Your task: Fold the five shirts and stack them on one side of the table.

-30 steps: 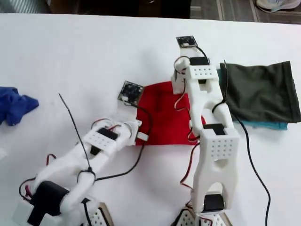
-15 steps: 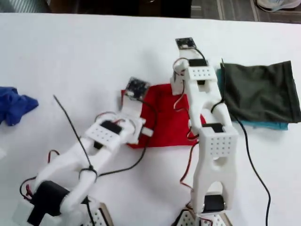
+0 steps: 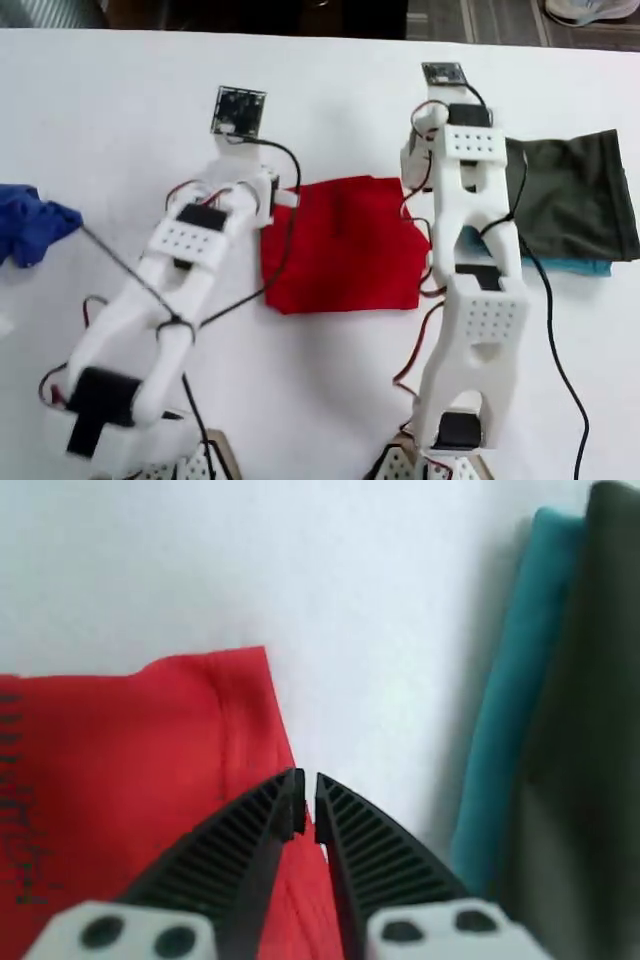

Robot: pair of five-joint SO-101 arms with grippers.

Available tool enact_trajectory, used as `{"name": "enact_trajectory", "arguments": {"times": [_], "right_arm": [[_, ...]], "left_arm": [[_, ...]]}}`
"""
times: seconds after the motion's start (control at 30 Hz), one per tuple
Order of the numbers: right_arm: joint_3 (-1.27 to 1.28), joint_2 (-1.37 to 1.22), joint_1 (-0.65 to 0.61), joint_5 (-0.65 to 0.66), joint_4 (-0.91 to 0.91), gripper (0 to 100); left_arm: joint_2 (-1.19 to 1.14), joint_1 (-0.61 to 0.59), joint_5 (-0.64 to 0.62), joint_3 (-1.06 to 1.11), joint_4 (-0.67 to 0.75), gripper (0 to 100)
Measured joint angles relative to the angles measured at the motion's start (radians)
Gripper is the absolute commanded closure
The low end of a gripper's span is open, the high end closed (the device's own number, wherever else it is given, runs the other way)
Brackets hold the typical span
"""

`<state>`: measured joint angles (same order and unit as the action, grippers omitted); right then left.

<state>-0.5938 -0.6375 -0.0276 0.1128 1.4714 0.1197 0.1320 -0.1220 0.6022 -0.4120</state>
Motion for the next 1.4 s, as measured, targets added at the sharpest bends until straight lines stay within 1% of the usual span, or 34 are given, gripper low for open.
{"name": "enact_trajectory", "arguments": {"times": [0.1,0.2,0.27,0.33,0.43,0.57,0.67,0.8,0.93,1.07,1.27,1.4], "right_arm": [[0.052,0.087,-0.003,0.018,0.026,97.5],[0.203,0.207,-0.003,0.063,0.002,97.5],[0.348,0.316,-0.003,0.091,-0.06,97.5],[0.526,0.451,-0.005,0.117,-0.147,97.5],[0.824,0.66,-0.023,0.153,-0.288,97.5],[1.166,0.868,-0.034,0.195,-0.387,97.5],[1.316,0.951,-0.04,0.204,-0.414,97.5],[1.422,1.003,-0.04,0.204,-0.462,97.5],[1.491,1.01,-0.04,0.204,-0.503,97.5],[1.557,1.01,-0.04,0.204,-0.554,97.5],[1.629,1.01,-0.04,0.204,-0.623,97.5],[1.645,1.01,-0.04,0.204,-0.651,97.5]], "left_arm": [[-0.143,-0.002,0.0,-0.074,0.005,97],[-0.276,0.0,0.0,-0.184,-0.046,97],[-0.324,0.0,-0.015,-0.252,-0.095,97],[-0.341,0.0,-0.057,-0.305,-0.141,97],[-0.351,0.002,-0.097,-0.338,-0.178,97],[-0.37,0.04,-0.107,-0.347,-0.181,97],[-0.431,0.066,-0.112,-0.376,-0.155,97],[-0.562,0.068,-0.114,-0.47,-0.161,97],[-0.669,0.069,-0.121,-0.6,-0.242,97],[-0.718,0.058,-0.15,-0.697,-0.322,97],[-0.772,0.009,-0.153,-0.81,-0.443,97],[-0.801,-0.003,-0.15,-0.864,-0.488,97]]}}
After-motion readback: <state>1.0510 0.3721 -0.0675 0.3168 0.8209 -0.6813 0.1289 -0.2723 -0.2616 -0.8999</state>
